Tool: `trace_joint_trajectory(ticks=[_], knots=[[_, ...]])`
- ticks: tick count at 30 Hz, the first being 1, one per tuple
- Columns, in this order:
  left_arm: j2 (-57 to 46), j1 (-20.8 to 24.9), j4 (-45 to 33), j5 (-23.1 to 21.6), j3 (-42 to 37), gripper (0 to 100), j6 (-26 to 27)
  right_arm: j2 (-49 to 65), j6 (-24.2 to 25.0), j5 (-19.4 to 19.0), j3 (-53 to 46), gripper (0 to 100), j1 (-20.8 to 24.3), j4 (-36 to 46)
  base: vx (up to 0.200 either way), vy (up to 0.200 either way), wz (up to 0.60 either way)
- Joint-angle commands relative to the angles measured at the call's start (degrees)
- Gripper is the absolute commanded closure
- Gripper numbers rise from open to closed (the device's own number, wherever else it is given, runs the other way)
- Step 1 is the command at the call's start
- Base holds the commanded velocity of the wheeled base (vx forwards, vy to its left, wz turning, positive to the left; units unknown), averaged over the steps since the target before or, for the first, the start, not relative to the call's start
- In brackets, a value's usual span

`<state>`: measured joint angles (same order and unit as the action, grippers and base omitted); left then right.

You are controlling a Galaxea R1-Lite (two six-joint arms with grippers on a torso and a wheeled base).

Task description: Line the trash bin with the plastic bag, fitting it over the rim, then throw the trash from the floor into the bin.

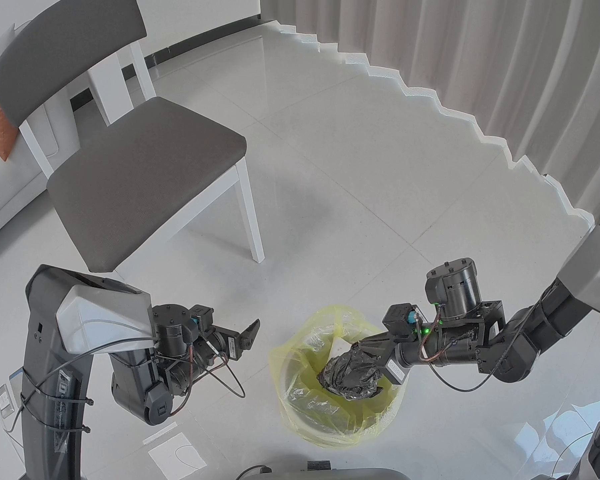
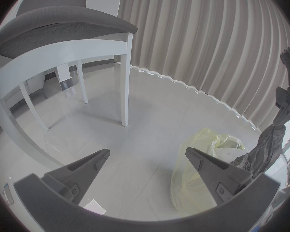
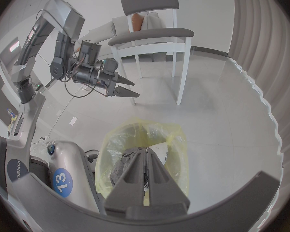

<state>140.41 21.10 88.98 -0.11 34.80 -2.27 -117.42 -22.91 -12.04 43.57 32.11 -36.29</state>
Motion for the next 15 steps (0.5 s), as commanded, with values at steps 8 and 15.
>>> trace_joint_trajectory(ticks=[8, 15], knots=[[1.09, -0.01, 0.93, -0.07, -0.09, 0, -0.11, 1.76, -0.12, -0.08, -6.39, 100, 5.07, -0.18, 0.000, 0.000, 0.00], [1.36, -0.18, 0.93, -0.07, -0.09, 0, -0.19, 1.58, -0.03, 0.27, -12.10, 100, 8.76, -2.29, 0.000, 0.000, 0.00]])
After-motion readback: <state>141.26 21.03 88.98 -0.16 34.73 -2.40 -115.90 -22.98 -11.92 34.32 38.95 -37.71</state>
